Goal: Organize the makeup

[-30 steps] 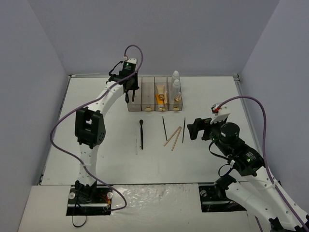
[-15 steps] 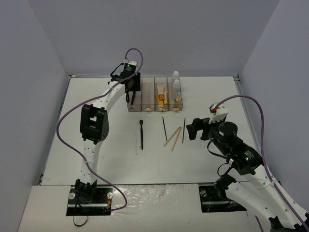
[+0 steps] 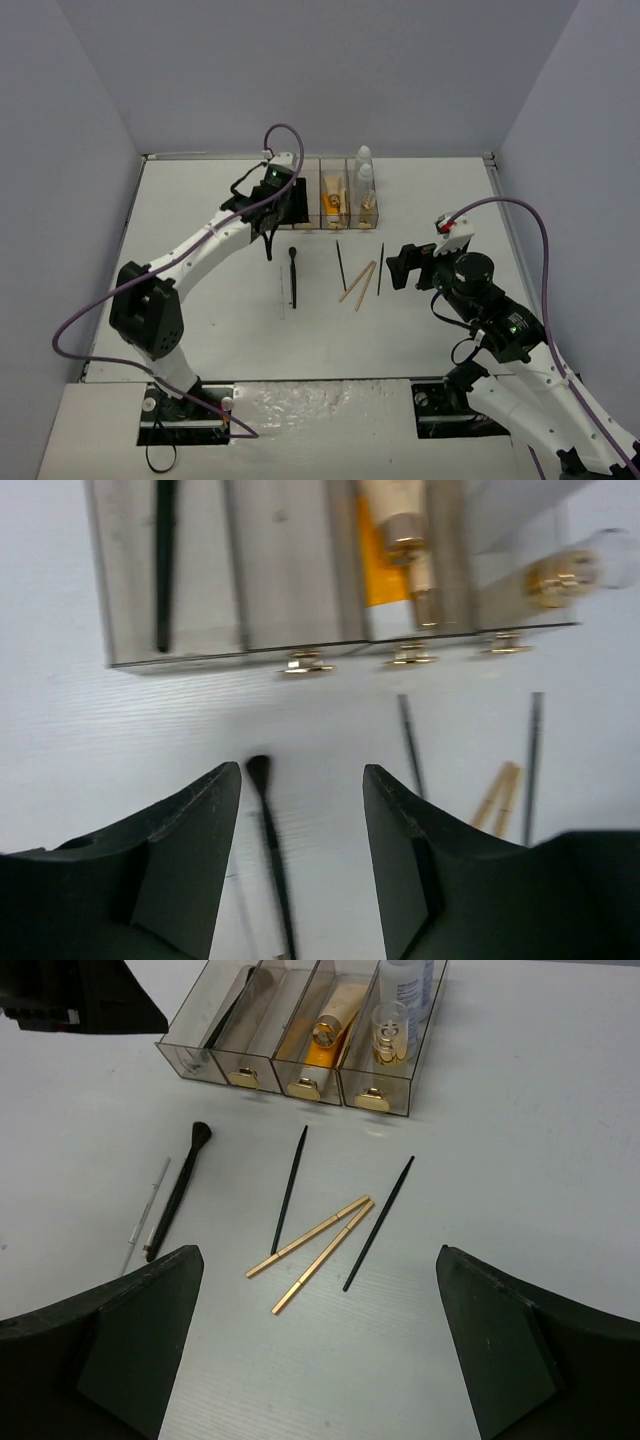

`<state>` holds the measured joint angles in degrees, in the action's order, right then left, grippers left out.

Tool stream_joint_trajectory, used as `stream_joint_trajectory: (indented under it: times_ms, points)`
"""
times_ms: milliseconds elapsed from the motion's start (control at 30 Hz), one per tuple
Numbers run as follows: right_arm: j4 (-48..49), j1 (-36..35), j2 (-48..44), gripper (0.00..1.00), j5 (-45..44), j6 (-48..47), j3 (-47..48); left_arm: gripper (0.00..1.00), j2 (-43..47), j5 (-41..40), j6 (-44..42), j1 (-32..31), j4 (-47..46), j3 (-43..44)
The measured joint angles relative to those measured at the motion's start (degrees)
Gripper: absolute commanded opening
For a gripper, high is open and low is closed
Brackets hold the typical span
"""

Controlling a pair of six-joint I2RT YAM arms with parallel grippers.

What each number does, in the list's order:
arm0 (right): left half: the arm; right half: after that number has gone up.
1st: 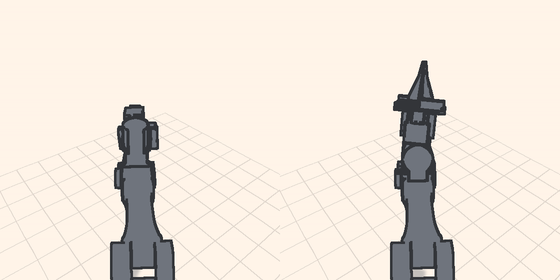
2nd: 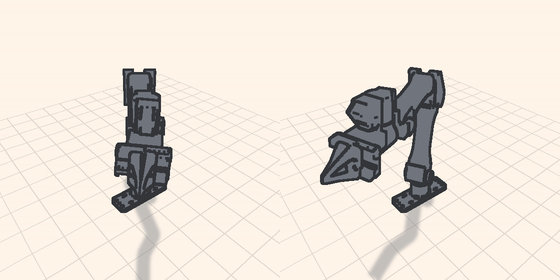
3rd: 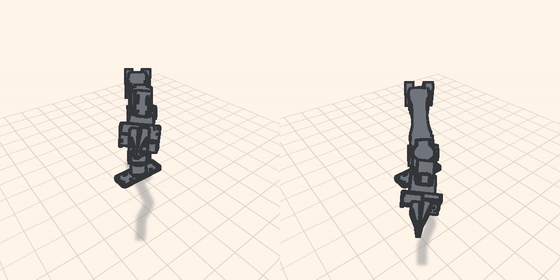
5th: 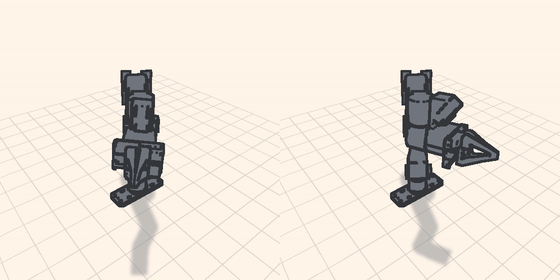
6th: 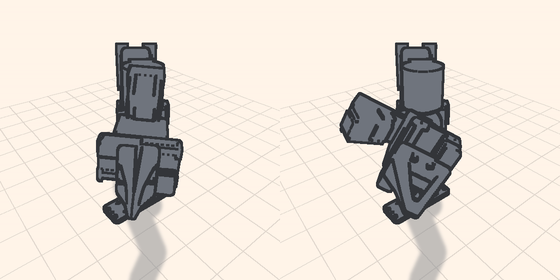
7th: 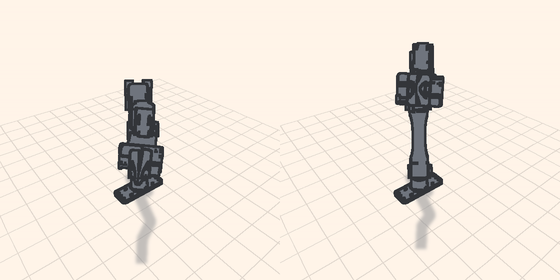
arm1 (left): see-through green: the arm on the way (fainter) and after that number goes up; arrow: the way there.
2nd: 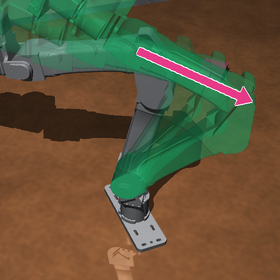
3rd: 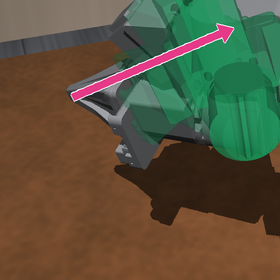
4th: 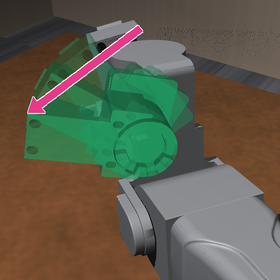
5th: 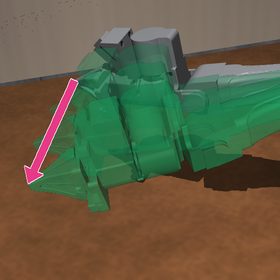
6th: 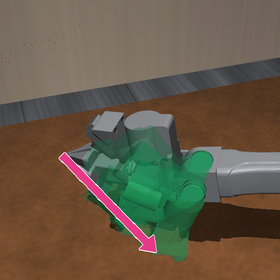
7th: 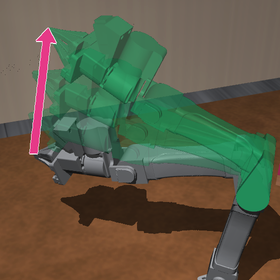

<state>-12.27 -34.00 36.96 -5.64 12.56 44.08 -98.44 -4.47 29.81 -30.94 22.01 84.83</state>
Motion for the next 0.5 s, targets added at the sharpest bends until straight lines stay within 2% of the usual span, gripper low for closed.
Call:
stream_joint_trajectory:
  times_ms: [100,200,367,500]
  points:
    - [-0.01,-0.15,-0.16,1.00,-0.18,0.02,-0.16,0.48,5.45,-0.55,3.32,-5.86,-3.56,-7.23]
    - [-0.01,-0.20,-0.16,1.00,-0.37,0.04,-0.32,0.47,6.97,-0.96,6.36,-9.46,-4.42,-13.68]
    - [-0.01,-0.22,-0.21,1.00,-0.58,0.22,-0.47,0.43,4.42,-2.35,10.59,-10.56,-4.88,-20.87]
    - [-0.01,-0.22,-0.32,1.00,-0.62,0.40,-0.49,0.39,2.12,-3.55,12.66,-11.06,-5.19,-22.47]
